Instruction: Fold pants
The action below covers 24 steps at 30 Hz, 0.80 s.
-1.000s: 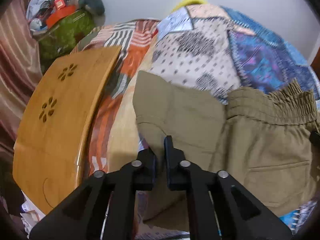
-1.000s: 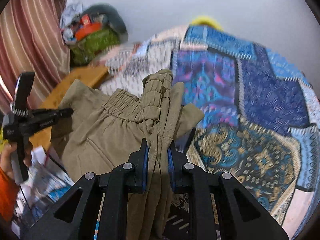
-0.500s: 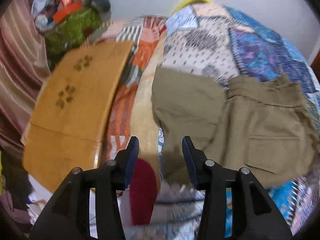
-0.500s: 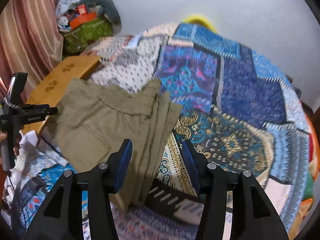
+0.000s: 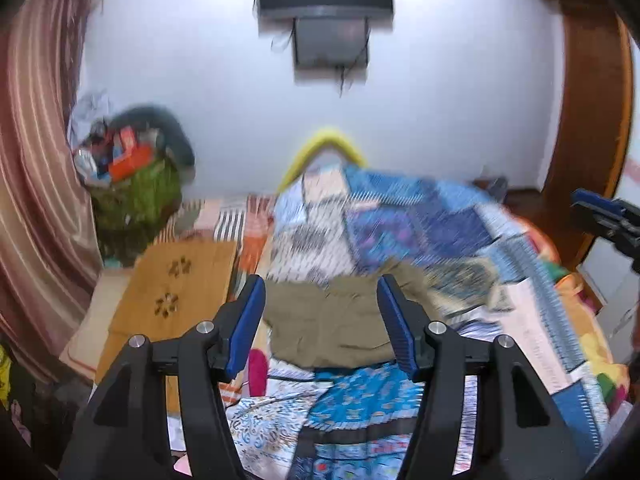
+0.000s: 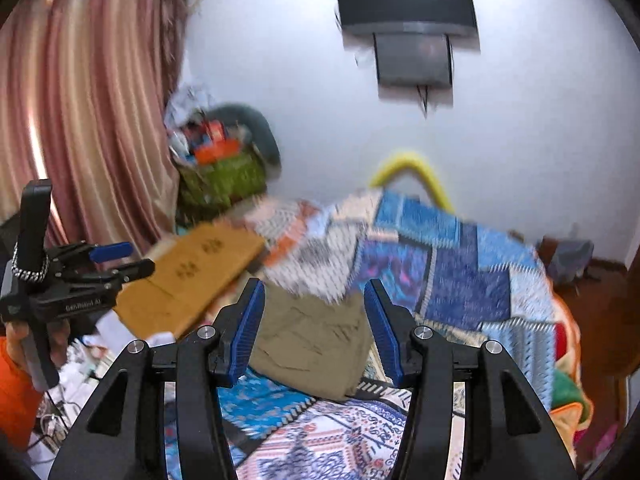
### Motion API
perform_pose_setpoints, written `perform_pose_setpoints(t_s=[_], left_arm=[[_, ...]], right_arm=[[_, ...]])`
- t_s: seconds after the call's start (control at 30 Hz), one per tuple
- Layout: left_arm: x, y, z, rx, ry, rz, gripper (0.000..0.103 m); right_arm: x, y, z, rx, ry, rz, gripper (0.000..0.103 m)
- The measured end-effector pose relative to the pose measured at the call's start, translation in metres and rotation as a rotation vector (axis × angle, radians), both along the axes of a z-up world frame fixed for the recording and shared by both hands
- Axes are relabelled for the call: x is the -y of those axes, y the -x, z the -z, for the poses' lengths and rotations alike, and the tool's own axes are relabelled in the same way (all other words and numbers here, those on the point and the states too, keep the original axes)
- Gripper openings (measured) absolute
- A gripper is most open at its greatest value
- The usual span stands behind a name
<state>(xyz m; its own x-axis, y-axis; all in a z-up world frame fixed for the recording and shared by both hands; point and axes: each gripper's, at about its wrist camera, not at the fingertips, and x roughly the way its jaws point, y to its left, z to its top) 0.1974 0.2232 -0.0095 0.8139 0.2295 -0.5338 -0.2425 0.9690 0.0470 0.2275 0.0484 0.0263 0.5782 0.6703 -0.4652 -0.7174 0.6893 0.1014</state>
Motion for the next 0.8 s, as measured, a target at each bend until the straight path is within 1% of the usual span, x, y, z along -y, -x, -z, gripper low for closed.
perform_pose_setpoints(t_s=[0.13, 0.23, 0.37, 0.47, 0.53, 0.63, 0.67, 0.7, 0.73, 0.77, 0.8], left_arm=[[0.030, 0.054, -0.034, 0.113, -0.010, 0.021, 0.058], [0.051, 0.098, -0.051, 0.195, -0.020, 0.020, 0.058], [0.076, 0.145, -0.057, 0.283, -0.067, -0.003, 0.058], [0.093, 0.173, -0.054, 0.336, -0.086, 0.009, 0.065], [0.103, 0.187, -0.052, 0.363, -0.096, 0.018, 0.067], [0.114, 0.204, -0.047, 0.384, -0.101, 0.033, 0.078], [0.118, 0.208, -0.045, 0.392, -0.107, 0.027, 0.086], [0.121, 0.213, -0.043, 0.402, -0.110, 0.024, 0.091], [0.124, 0.215, -0.042, 0.410, -0.111, 0.021, 0.093], [0.126, 0.219, -0.041, 0.414, -0.114, 0.014, 0.097], [0.127, 0.222, -0.041, 0.416, -0.120, 0.007, 0.101]], right_arm=[[0.021, 0.055, -0.030, 0.097, -0.063, -0.021, 0.048], [0.034, 0.096, -0.041, 0.172, -0.098, -0.031, 0.048], [0.050, 0.137, -0.044, 0.226, -0.137, -0.044, 0.048], [0.061, 0.162, -0.041, 0.264, -0.160, -0.034, 0.048], [0.066, 0.176, -0.039, 0.286, -0.165, -0.023, 0.048], [0.068, 0.191, -0.035, 0.306, -0.173, -0.012, 0.048], [0.068, 0.194, -0.034, 0.308, -0.177, -0.010, 0.050], [0.069, 0.196, -0.033, 0.308, -0.178, -0.004, 0.057], [0.070, 0.201, -0.032, 0.313, -0.182, 0.008, 0.062], [0.071, 0.203, -0.031, 0.317, -0.188, 0.013, 0.070], [0.071, 0.204, -0.030, 0.319, -0.190, 0.021, 0.076]])
